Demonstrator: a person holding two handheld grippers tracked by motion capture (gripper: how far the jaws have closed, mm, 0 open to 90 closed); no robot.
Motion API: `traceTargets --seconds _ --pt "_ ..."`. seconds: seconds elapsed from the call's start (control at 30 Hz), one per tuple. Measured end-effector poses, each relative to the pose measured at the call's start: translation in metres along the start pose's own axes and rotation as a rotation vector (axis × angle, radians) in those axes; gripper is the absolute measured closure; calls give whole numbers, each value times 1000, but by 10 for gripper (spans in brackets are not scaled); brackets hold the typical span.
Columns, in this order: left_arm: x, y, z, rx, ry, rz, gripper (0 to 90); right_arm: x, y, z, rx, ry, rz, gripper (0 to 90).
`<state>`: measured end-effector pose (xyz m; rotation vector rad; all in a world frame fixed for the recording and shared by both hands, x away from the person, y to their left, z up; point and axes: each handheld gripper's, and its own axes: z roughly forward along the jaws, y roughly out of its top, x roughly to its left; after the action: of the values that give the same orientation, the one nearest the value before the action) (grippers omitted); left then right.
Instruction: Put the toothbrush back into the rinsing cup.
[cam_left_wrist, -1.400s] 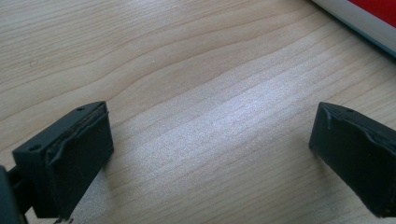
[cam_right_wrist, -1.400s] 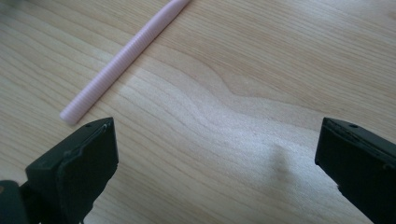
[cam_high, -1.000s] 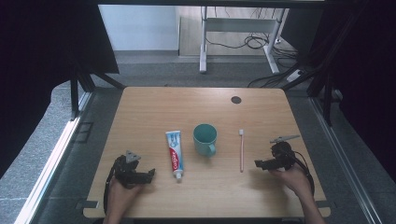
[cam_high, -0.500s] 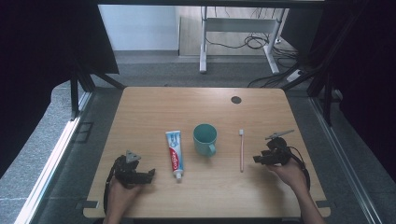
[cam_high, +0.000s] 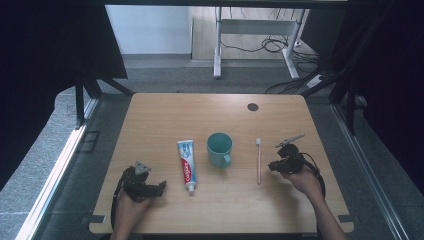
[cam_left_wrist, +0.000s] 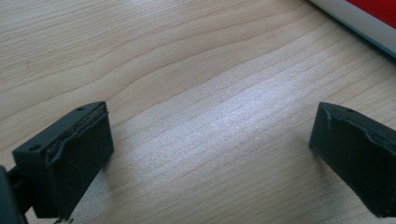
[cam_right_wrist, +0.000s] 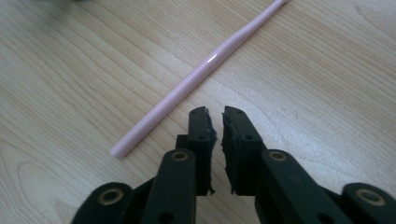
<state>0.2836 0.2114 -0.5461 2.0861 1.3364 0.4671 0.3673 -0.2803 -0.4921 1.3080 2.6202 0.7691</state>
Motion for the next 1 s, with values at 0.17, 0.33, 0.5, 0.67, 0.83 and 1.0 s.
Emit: traceTargets --seconds 0.17,0.33,0.5,0.67,0.83,1.0 --pt "0 0 0 0 -1 0 0 3 9 2 5 22 -14 892" --pt "0 0 0 0 -1 1 0 10 18 5 12 44 -34 893" --pt "0 0 0 0 -1 1 0 17 25 9 9 67 -48 893" --pt "0 0 0 0 -1 1 0 25 31 14 14 87 -60 893" --pt "0 0 0 0 -1 1 0 30 32 24 30 101 -69 893" --pt "0 0 0 0 -1 1 0 30 27 29 45 107 -64 893"
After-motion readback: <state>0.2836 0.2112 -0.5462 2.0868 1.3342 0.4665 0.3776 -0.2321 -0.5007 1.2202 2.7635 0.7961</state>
